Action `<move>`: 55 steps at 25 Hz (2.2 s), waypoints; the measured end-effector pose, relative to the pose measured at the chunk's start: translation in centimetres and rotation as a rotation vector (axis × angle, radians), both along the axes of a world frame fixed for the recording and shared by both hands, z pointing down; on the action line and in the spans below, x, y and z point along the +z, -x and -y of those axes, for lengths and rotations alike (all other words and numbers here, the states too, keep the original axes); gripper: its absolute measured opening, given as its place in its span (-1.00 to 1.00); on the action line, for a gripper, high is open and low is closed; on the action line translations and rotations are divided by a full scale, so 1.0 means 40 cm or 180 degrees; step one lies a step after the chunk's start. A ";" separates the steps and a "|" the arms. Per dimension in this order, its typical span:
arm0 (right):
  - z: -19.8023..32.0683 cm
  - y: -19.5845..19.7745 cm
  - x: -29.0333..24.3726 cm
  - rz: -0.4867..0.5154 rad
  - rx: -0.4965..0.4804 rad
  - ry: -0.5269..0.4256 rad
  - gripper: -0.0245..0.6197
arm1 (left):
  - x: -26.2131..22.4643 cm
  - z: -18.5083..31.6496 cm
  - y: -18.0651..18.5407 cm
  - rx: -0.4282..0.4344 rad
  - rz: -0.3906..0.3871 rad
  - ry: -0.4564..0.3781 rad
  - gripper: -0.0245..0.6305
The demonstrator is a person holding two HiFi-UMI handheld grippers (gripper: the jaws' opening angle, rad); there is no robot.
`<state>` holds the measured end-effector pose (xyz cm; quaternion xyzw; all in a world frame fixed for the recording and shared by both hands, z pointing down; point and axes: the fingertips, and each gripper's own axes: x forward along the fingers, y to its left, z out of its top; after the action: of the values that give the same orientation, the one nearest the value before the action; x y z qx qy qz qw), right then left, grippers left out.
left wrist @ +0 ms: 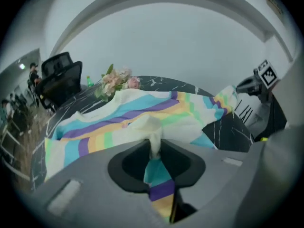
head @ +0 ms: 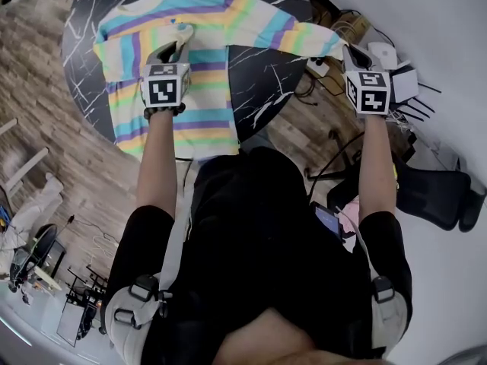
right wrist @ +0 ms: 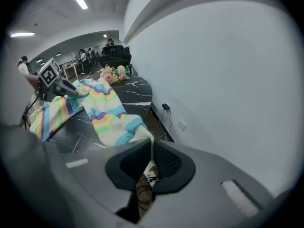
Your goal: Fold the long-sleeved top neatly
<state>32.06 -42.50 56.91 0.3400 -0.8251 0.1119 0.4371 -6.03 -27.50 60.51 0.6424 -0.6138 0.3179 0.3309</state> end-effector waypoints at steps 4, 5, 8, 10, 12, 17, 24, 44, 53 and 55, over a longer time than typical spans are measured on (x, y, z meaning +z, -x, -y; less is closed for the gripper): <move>-0.017 -0.001 0.003 -0.0004 -0.0004 0.0002 -0.86 | 0.010 -0.004 -0.054 0.0416 0.0401 0.0014 -0.65; -0.020 -0.002 0.003 -0.0005 -0.0002 0.0004 -0.86 | 0.011 -0.009 -0.072 0.0528 0.0468 0.0019 -0.56; -0.025 -0.006 0.002 -0.0002 0.0019 0.0002 -0.86 | 0.011 -0.022 -0.132 0.0865 0.0572 0.0010 -0.49; -0.026 -0.006 -0.001 0.0001 0.0033 -0.0009 -0.86 | 0.013 -0.030 -0.178 0.1045 0.0488 -0.0023 -0.48; -0.027 -0.004 -0.004 0.0002 0.0040 -0.0021 -0.86 | 0.017 -0.038 -0.217 0.1167 0.0387 -0.0028 -0.48; -0.026 0.018 -0.022 -0.0012 0.0066 -0.0047 -0.86 | 0.008 -0.066 -0.247 0.1228 0.0207 -0.0075 -0.48; -0.045 0.133 -0.107 0.0156 0.0081 -0.0087 -0.87 | -0.014 -0.120 -0.191 0.1189 0.0048 -0.0131 -0.48; -0.266 0.824 -0.366 0.0725 -0.0353 -0.0247 -0.87 | -0.075 -0.458 0.264 0.0934 -0.0120 -0.0048 -0.49; -0.424 1.160 -0.357 0.0770 -0.0896 -0.0155 -0.87 | -0.063 -0.575 0.421 0.0848 -0.0192 0.0035 -0.49; -0.466 1.221 -0.338 0.0722 -0.1016 -0.0130 -0.87 | -0.062 -0.600 0.451 0.0828 -0.0209 0.0052 -0.49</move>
<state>-16.76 -23.85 43.41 0.1989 -0.9146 0.0619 0.3465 -24.06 -3.49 58.05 0.7239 -0.5115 0.3420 0.3120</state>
